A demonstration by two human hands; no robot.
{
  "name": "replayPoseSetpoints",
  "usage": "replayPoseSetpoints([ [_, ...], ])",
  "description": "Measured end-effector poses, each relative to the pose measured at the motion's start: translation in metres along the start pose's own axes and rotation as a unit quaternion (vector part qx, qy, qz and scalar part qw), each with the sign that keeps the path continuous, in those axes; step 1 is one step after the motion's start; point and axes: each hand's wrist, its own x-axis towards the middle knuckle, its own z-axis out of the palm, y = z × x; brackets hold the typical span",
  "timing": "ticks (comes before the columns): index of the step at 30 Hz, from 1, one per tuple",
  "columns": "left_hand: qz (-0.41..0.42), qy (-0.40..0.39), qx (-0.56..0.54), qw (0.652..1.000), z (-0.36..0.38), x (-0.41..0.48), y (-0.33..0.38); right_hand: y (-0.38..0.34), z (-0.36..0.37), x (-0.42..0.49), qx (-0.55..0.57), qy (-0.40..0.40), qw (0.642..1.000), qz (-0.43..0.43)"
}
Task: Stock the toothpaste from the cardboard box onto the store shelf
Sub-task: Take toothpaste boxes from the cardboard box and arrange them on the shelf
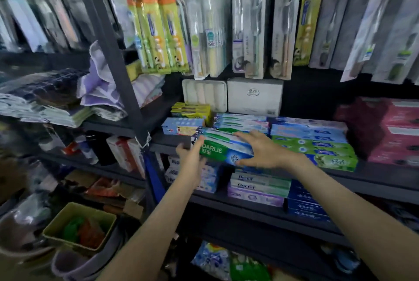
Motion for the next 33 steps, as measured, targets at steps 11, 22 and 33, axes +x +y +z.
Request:
replayPoseSetpoints([
  [11, 0.326, -0.201, 0.605, 0.698, -0.026, 0.096, -0.011, 0.025, 0.0, 0.055, -0.148, -0.041, 0.984, 0.091],
  [22, 0.342, -0.201, 0.611, 0.685, 0.002, 0.119, -0.025, 0.039, 0.013, 0.056, -0.202, -0.018, 0.973, 0.114],
  [33, 0.455, -0.2, 0.577, 0.648, 0.057, 0.016, -0.035, 0.015, 0.0, -0.034, -0.217, 0.187, 0.955, 0.082],
])
